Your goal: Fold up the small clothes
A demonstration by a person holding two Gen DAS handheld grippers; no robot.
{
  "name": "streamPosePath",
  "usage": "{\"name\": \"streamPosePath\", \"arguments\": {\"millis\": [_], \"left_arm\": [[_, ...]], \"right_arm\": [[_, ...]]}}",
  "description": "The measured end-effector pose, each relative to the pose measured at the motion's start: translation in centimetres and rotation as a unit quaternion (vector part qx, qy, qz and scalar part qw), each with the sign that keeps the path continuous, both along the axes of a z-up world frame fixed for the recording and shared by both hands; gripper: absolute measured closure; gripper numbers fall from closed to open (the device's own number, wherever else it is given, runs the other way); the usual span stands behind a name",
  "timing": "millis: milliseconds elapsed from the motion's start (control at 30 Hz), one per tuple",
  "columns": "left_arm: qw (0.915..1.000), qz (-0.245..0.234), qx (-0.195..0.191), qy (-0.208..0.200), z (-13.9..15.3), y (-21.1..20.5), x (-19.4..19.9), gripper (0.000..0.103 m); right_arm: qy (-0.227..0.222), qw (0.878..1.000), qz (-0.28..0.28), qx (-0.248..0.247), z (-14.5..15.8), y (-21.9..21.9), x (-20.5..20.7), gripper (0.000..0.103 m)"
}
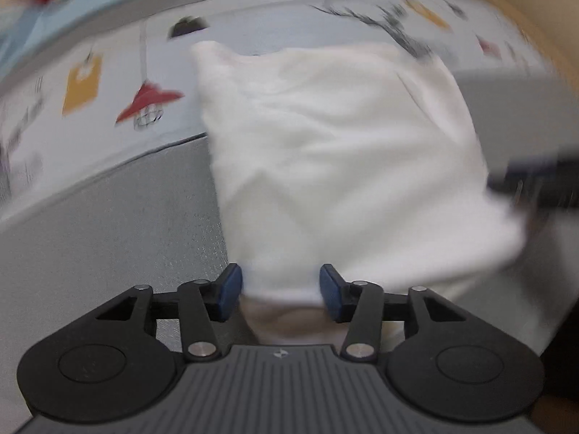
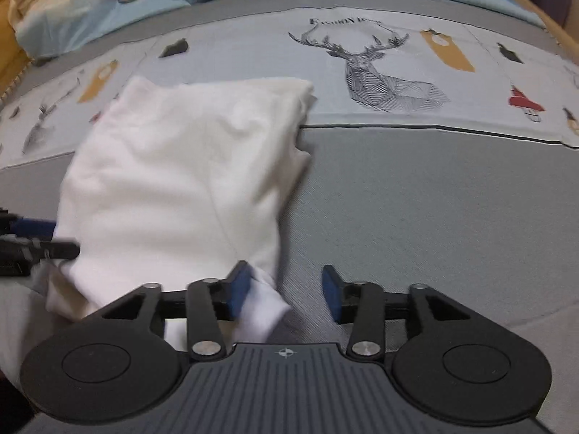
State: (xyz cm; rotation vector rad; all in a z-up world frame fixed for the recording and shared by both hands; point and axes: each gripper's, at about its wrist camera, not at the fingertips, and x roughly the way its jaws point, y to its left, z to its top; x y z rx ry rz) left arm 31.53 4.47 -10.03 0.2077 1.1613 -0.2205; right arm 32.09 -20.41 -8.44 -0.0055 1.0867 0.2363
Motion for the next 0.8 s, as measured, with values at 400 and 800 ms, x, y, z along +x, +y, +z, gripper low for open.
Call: {"name": "streamPosePath", "arguments": {"millis": [400,800], "left_arm": [[0.9791,0.097,-0.031,-0.176,13.3,0.1,-9.4,0.009],[0.9645,0.139,-0.073,-0.212,11.8,-3.5,-19.6,0.004]], "right_arm": [[-0.227,0.974,-0.016,0.005,10.6,-2.0,-9.1,0.02],[-0.277,0.96,-0.026,0.014,10.8,-1.1,-17.5,0.013]]}}
